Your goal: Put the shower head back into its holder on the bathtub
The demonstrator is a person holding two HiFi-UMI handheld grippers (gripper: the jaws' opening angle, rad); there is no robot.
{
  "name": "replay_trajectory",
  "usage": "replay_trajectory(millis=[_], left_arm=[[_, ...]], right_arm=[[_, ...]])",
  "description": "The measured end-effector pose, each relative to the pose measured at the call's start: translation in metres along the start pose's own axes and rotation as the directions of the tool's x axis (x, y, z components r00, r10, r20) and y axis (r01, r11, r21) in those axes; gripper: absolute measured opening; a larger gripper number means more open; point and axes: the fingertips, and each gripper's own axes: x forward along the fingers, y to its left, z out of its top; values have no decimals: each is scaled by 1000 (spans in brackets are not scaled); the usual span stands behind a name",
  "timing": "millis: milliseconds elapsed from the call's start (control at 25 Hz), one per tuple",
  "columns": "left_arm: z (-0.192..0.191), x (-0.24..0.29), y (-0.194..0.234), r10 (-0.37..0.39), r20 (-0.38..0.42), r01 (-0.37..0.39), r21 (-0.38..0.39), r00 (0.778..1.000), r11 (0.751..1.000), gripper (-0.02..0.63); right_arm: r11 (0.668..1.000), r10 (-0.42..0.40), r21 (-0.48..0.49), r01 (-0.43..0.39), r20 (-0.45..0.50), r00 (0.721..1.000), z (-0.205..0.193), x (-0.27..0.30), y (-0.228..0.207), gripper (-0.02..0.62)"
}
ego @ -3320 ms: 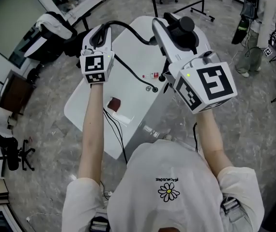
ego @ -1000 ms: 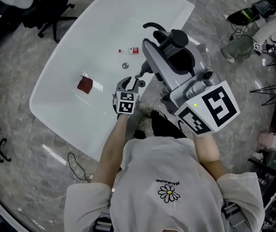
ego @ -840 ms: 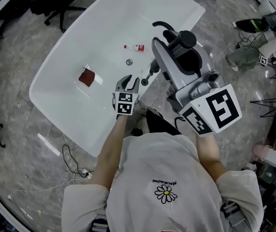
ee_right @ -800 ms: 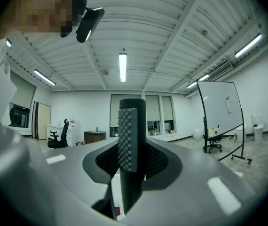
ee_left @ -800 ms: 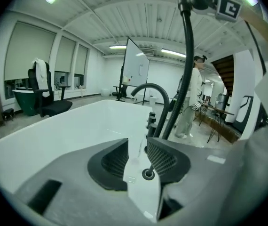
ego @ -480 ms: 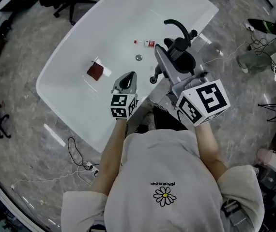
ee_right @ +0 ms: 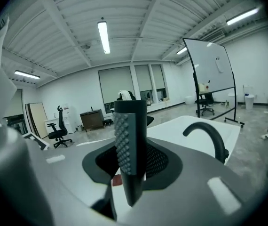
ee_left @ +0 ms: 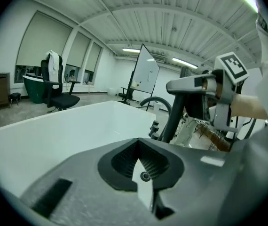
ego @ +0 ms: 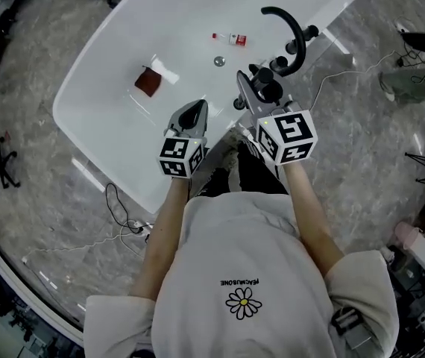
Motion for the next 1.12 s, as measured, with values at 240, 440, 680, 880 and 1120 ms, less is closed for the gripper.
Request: replay_trajectory(millis=[240, 440, 680, 880, 1120], left_arm=[[-16, 6, -4, 19, -69, -19, 5, 997, 1000, 0], [-29, 13, -8, 15, -104, -17, -12, 994, 1000, 0], [-54, 13, -5, 15, -167, -20, -32, 986, 999, 0], [-62, 12, 2, 29, -178, -36, -36, 984, 999, 0], [-60, 9, -5, 40, -162, -48, -46, 986, 998, 0]], right_arm=[[999, -24, 26, 26, -90, 996, -64, 15, -16, 107], [999, -40, 5, 41, -189, 981, -109, 34, -32, 107], [1000, -28, -5, 28, -298, 954, -163, 46, -34, 107], [1000, -20, -24, 13, -318, 948, -174, 50, -29, 106], [993, 11, -106, -55, -378, 926, -187, 44, -14, 106]])
